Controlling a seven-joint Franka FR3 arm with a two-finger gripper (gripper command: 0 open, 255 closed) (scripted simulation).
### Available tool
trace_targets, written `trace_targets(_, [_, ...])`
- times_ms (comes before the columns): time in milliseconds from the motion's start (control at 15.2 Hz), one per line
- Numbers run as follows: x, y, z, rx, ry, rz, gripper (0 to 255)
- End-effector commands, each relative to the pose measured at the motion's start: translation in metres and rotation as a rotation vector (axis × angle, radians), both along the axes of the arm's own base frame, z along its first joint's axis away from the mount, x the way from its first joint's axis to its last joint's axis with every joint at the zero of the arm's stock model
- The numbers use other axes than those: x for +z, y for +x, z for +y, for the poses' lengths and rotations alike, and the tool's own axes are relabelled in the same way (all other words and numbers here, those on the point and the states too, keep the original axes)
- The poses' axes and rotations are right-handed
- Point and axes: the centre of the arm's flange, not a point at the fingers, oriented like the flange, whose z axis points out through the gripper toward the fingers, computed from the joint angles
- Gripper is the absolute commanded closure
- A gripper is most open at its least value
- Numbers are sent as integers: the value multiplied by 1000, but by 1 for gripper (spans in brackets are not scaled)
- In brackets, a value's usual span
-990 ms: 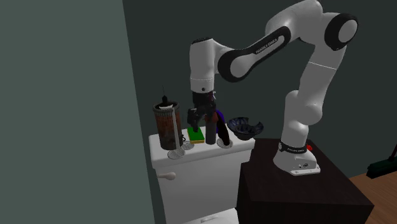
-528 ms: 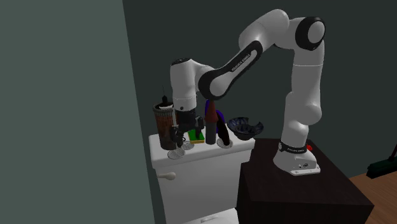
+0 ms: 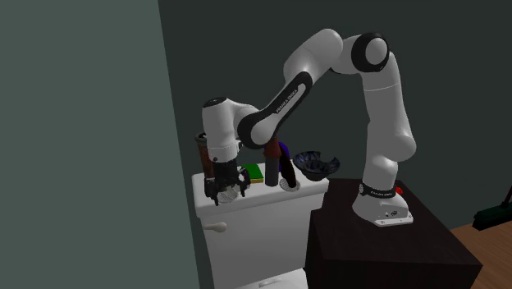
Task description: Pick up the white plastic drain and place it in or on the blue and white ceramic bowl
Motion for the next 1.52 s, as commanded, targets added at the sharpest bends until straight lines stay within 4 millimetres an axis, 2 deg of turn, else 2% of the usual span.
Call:
trace_targets(0, [-12, 1, -1, -4, 0, 1, 0])
trace_targets(198, [-30, -1, -1, -4, 0, 1, 0])
trace_targets(726, [-30, -1, -1, -4, 0, 1, 0])
trace_targets(792, [-30, -1, -1, -4, 0, 1, 255])
trace_targets(1386, [-30, -1, -1, -4, 0, 1, 255])
trace_targets(1452, [-25, -1, -1, -4, 0, 1, 255])
